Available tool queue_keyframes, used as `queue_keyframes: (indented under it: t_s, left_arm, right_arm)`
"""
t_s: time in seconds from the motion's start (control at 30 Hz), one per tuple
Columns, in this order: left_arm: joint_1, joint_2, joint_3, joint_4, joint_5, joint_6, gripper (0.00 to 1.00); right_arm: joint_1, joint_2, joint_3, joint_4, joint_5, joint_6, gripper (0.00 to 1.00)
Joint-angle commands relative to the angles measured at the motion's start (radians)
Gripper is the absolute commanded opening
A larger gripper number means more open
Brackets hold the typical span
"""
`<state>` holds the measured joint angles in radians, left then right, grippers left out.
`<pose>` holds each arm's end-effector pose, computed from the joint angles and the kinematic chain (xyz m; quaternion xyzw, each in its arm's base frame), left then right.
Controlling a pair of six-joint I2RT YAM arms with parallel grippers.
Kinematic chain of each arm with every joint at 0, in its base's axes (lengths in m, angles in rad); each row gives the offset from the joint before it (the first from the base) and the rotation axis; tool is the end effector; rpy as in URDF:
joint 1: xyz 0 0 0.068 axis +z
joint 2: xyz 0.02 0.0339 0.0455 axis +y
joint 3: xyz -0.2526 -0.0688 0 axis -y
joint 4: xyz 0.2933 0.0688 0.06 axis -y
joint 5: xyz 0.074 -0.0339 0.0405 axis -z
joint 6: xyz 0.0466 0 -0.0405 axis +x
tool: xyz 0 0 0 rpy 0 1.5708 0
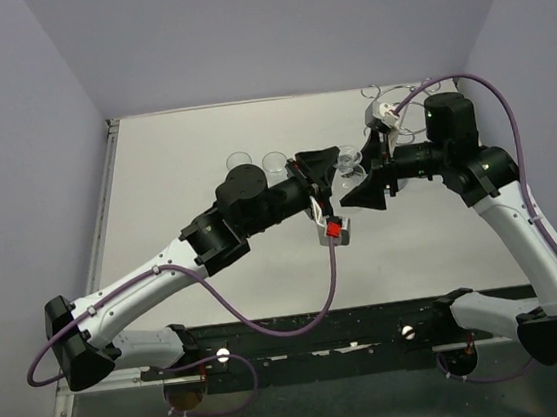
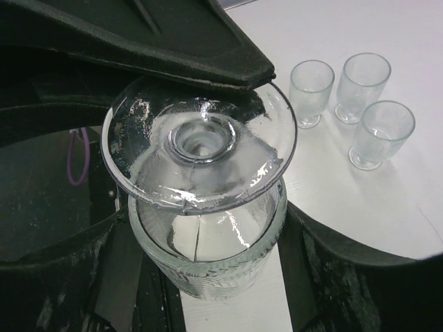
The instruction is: Take the wine glass off the wine glass rack
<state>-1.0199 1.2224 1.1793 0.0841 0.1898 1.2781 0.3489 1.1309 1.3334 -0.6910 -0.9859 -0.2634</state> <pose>0.1752 -0.3020 0.4031 0.6569 0.2198 0.0274 0.7207 0.2458 0.1308 0.4130 -0.4600 0.6465 0.4246 0.4360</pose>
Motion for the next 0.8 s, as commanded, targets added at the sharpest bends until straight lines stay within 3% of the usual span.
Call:
queue_keyframes:
  t_s: [0.0,0.07,0.13,0.2,0.23,0.27,0.37,0.47,0.63,0.77]
  left_arm:
    - [-0.011,0.014,0.006,-0.010,-0.052,0.055,0.30]
    - [-0.016,0.019,0.008,-0.023,-0.058,0.066,0.23]
    - [-0.022,0.022,0.011,-0.038,-0.065,0.075,0.03]
    - [-0.025,0.019,0.008,-0.043,-0.069,0.075,0.00]
    - [-0.026,0.016,0.008,-0.052,-0.072,0.072,0.00]
    - [-0.026,0.012,0.008,-0.061,-0.075,0.066,0.00]
    - [-0.028,-0.004,0.002,-0.083,-0.090,0.024,0.00]
    - [-0.026,-0.024,-0.007,-0.118,-0.134,-0.110,0.00]
    - [0.006,-0.086,-0.044,-0.250,-0.174,-0.483,0.00]
    - [0.073,-0.141,-0.127,-0.337,-0.109,-0.822,0.00]
  right_arm:
    - [0.009,-0.037,-0.014,-0.002,0.003,-0.017,0.01]
    - [0.009,-0.043,-0.025,-0.008,0.009,-0.017,0.01]
    - [0.009,-0.046,-0.036,-0.013,0.021,-0.017,0.06]
    - [0.009,-0.049,-0.045,-0.008,0.041,-0.017,0.59]
    - [0.009,-0.051,-0.049,0.002,0.049,-0.008,0.75]
    - [0.009,-0.056,-0.056,0.014,0.061,0.003,1.00]
    - [0.009,-0.059,-0.057,0.039,0.069,0.018,1.00]
    - [0.009,-0.065,-0.033,0.042,0.101,0.013,1.00]
    - [0.009,-0.091,-0.025,0.064,0.196,-0.051,1.00]
    - [0.010,-0.123,-0.082,0.123,0.329,-0.184,0.99]
